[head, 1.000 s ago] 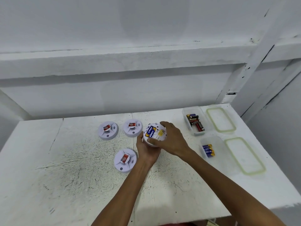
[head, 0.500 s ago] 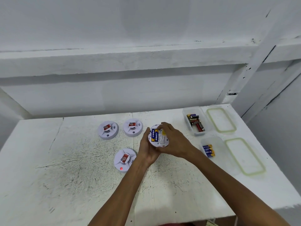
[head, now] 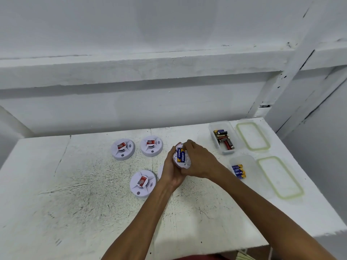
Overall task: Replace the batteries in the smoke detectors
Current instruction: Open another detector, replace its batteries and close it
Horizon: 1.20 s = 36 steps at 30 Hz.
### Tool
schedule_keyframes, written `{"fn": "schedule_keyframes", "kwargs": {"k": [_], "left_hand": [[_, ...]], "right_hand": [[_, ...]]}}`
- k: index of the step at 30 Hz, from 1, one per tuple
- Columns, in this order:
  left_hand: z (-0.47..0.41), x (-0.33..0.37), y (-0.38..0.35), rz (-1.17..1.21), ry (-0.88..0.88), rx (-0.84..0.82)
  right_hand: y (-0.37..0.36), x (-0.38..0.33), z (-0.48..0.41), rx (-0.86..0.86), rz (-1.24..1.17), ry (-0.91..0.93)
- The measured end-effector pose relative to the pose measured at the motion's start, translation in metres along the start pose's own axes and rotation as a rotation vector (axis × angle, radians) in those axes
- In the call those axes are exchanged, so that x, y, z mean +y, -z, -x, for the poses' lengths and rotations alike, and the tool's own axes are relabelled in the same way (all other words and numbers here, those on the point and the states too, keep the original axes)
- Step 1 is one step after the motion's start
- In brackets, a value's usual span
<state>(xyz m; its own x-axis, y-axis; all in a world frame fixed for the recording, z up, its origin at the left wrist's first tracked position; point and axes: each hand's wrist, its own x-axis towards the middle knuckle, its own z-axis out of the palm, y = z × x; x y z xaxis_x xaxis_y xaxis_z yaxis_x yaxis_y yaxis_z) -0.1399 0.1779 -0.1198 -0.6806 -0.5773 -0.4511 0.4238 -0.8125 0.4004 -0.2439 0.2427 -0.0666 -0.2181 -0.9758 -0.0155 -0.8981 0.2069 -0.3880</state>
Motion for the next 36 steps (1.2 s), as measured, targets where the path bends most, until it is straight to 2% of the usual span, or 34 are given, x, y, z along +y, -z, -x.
{"fn": "schedule_keyframes", "kwargs": {"k": [6,11,13,15,19,22,31,36], "left_hand": [[-0.002,-0.007,0.003,-0.012,0.041,-0.004],[-0.004,-0.01,0.009,-0.069,0.091,0.006],[-0.004,-0.011,0.011,-0.027,0.1,-0.005],[-0.005,-0.012,0.011,0.004,0.096,-0.01],[-0.007,-0.008,0.002,-0.01,0.122,-0.012],[-0.008,-0.002,-0.003,-0.031,0.15,-0.019],[-0.008,0.0,-0.008,-0.096,0.163,-0.005],[-0.006,-0.004,-0.014,-0.076,0.159,0.0]], "right_hand": [[0.004,0.002,-0.01,-0.099,0.014,-0.005],[0.012,0.015,-0.012,-0.219,-0.201,-0.032],[0.012,0.02,-0.012,-0.218,-0.323,-0.064],[0.007,0.021,-0.013,-0.155,-0.403,-0.108],[-0.014,0.021,-0.009,0.094,-0.345,-0.085],[-0.017,0.02,-0.006,0.254,-0.437,-0.086],[-0.011,0.016,-0.007,0.382,-0.494,-0.048],[-0.01,0.022,-0.007,0.482,-0.461,-0.12]]}}
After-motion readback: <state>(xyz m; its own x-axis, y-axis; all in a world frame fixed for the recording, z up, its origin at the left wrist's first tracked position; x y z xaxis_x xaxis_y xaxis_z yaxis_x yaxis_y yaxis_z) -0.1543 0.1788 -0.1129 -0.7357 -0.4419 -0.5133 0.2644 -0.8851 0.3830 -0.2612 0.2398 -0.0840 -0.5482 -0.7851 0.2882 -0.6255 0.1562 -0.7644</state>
